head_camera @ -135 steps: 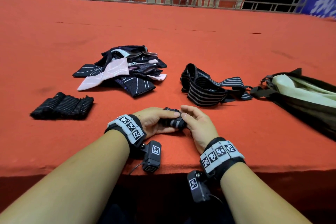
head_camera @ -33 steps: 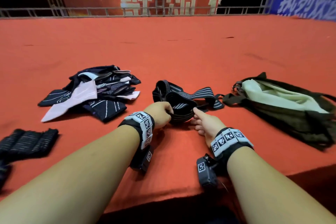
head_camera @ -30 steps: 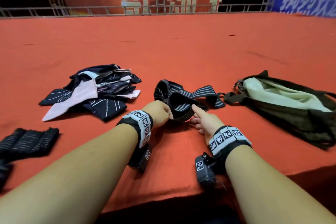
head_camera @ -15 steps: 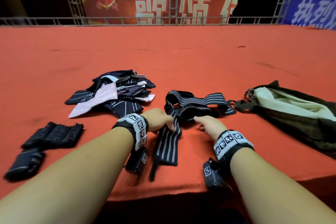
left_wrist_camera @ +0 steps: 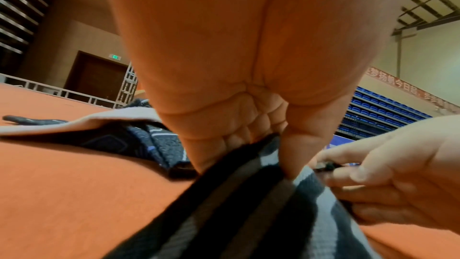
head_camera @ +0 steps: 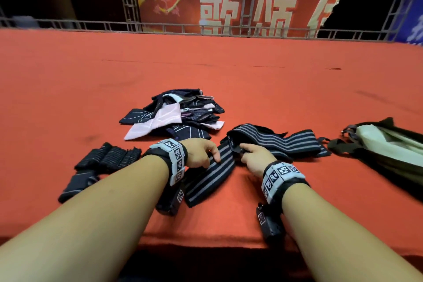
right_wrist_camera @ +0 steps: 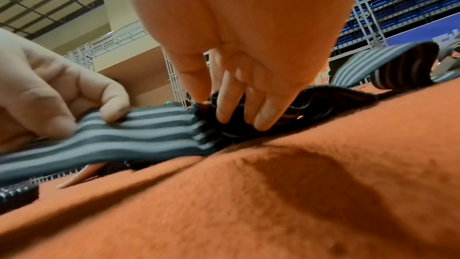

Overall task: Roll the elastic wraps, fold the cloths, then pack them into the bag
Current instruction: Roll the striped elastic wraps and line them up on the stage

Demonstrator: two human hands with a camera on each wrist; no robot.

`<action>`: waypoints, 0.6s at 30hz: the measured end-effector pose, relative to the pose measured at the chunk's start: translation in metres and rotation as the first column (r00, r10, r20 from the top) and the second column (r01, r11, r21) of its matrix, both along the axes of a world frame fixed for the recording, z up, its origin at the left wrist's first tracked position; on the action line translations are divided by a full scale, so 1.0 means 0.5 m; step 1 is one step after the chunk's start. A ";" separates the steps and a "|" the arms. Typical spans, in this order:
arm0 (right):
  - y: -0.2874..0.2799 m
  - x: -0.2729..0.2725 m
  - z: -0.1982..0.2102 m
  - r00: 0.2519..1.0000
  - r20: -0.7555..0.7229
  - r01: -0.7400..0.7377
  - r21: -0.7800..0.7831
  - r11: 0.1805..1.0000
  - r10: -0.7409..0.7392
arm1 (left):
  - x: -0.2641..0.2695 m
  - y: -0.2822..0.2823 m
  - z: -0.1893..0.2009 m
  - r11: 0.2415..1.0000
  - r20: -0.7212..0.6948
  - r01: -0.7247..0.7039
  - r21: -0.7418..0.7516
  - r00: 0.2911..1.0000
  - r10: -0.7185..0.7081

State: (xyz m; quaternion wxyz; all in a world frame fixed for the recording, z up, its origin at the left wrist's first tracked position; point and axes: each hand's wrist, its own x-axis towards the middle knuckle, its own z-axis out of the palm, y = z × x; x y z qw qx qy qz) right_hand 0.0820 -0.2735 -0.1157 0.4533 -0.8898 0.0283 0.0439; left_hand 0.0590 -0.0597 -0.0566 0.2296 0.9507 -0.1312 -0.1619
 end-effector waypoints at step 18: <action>-0.074 0.040 0.096 0.958 0.105 0.238 0.223 0.945 -0.266 | 0.005 0.083 0.001 0.965 0.133 -0.260 -0.003 0.957 0.259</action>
